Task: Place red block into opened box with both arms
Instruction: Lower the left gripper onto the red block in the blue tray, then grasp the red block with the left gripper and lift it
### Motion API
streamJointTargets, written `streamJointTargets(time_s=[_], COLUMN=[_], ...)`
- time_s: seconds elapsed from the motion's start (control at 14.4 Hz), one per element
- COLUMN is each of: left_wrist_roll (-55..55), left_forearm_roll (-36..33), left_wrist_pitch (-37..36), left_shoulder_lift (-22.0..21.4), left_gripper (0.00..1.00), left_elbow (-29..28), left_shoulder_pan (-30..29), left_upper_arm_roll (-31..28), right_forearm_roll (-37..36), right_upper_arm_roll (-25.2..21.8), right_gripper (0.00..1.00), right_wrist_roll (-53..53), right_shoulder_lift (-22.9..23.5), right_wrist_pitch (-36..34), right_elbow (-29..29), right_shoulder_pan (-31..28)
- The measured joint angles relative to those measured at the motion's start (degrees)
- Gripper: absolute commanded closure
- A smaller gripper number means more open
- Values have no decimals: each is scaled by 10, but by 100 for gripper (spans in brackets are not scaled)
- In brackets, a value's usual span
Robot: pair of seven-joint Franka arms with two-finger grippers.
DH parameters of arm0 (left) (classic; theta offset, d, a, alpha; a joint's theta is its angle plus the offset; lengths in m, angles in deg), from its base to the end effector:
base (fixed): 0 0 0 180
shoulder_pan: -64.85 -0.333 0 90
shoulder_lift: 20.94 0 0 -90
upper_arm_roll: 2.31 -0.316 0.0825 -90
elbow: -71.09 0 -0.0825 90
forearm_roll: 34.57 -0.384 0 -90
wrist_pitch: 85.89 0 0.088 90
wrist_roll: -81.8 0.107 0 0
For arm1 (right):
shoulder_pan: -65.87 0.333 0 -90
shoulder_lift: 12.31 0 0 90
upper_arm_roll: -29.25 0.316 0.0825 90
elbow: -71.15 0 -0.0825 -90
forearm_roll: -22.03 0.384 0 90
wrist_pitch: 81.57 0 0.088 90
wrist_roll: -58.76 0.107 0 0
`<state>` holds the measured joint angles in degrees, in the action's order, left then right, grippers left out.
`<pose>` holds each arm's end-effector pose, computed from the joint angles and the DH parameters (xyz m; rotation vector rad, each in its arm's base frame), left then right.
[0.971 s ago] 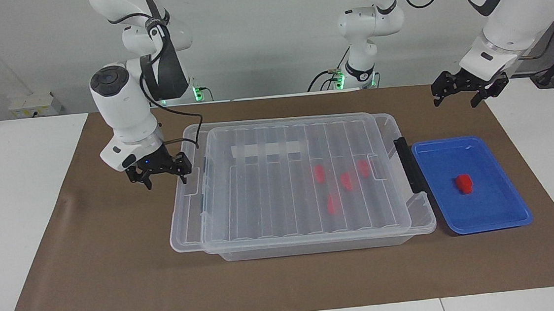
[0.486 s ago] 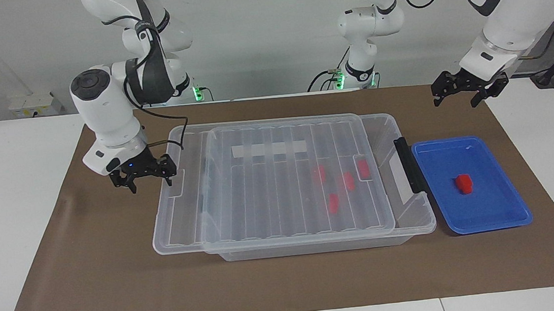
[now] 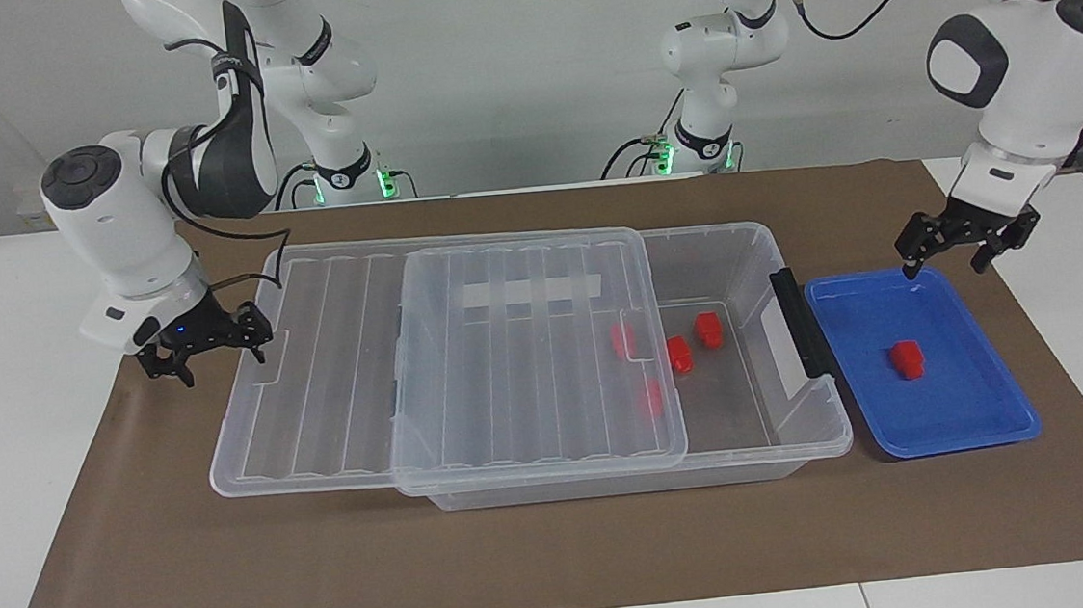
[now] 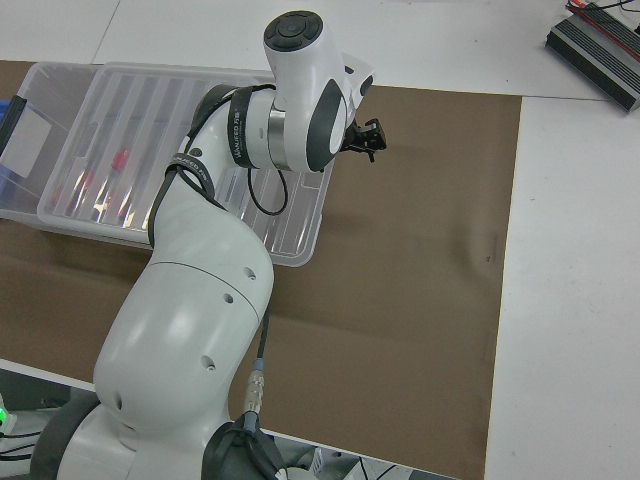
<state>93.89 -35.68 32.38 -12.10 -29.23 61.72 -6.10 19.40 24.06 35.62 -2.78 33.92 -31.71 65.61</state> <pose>0.6193 0.0741 0.4930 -3.0751 0.1533 -0.2353 0.6110 -0.0583 0.4594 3.0309 0.5032 0.0598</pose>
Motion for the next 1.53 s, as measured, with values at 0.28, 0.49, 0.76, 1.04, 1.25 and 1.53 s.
streamJointTargets(time_s=[0.28, 0.49, 0.76, 1.04, 1.25, 1.53], left_wrist_roll=[0, 9, 104, 96, 92, 91], left_forearm_roll=[0, 0, 0, 0, 0, 0], left_wrist_pitch=[153, 214, 227, 229, 243, 278], left_shoulder_lift=[37, 74, 100, 111, 113, 113], left_gripper=[0, 0, 0, 0, 0, 4], left_elbow=[-78, -105, -105, -106, -118, -148], left_shoulder_pan=[-8, -33, -65, -57, -52, -54], left_upper_arm_roll=[0, 0, 0, 8, 8, 5], right_forearm_roll=[0, 0, 0, 0, 0, 0], right_upper_arm_roll=[-4, -7, -15, -16, -16, -8], right_gripper=[1, 1, 1, 1, 1, 1], right_wrist_roll=[-10, -12, -22, -23, -21, 65], right_shoulder_lift=[0, 0, 0, 0, -5, -41], right_wrist_pitch=[-1, -4, -6, -9, -26, -63], right_elbow=[0, 0, 0, 4, 14, 18], right_shoulder_pan=[0, 0, 0, 0, 0, 0])
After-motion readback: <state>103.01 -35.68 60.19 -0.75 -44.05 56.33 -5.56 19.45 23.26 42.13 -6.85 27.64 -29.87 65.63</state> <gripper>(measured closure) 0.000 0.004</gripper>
